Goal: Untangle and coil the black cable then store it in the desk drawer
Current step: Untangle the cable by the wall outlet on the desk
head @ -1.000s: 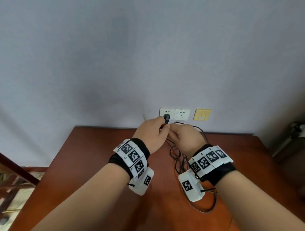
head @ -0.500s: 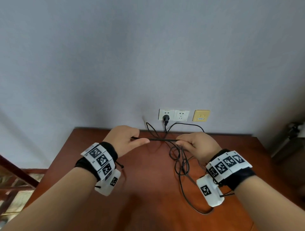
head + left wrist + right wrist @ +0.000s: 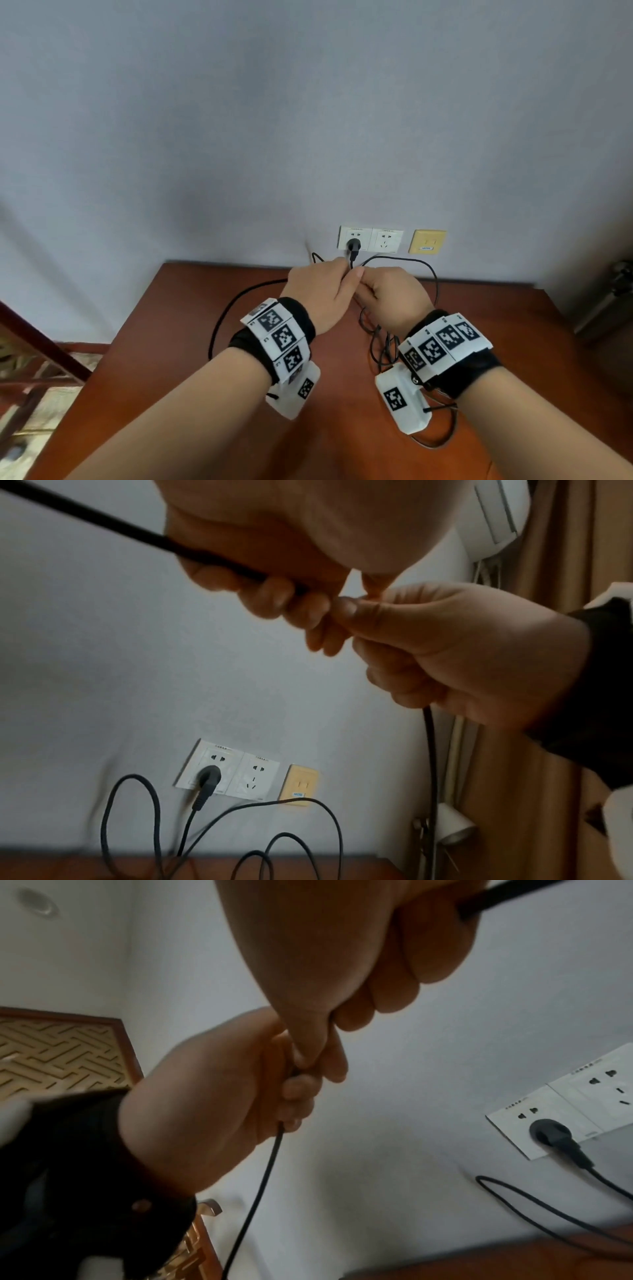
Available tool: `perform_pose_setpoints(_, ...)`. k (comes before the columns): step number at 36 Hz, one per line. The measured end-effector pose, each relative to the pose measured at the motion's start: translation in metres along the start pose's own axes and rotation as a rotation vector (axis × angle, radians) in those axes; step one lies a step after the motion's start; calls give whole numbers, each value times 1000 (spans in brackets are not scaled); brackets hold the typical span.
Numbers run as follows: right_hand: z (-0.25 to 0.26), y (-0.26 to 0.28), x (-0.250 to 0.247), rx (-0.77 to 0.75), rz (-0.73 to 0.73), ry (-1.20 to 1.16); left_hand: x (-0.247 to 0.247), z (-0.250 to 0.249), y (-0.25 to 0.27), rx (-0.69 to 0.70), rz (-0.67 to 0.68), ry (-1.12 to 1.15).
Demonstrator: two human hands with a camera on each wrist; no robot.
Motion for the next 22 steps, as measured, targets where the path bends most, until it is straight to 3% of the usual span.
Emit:
perform_pose_setpoints(6, 7, 6, -6, -77, 51, 11, -9, 3, 2, 187, -34, -67)
perform_pose_setpoints(11, 0, 7, -6, -121, 78, 64, -22, 16, 5, 242, -60, -74)
perform_pose_setpoints(22, -17, 14, -18, -67, 57, 47, -33, 49, 7, 210, -65, -140)
Point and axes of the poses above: each hand's wrist, its own y-axis away from the middle knuckle, its own x-axis out of the palm, z = x × y, the point moved 8 cm from there along -y, towards the middle knuckle, and after that the axes turned 4 degrees about -y, right-handed, at the moved point
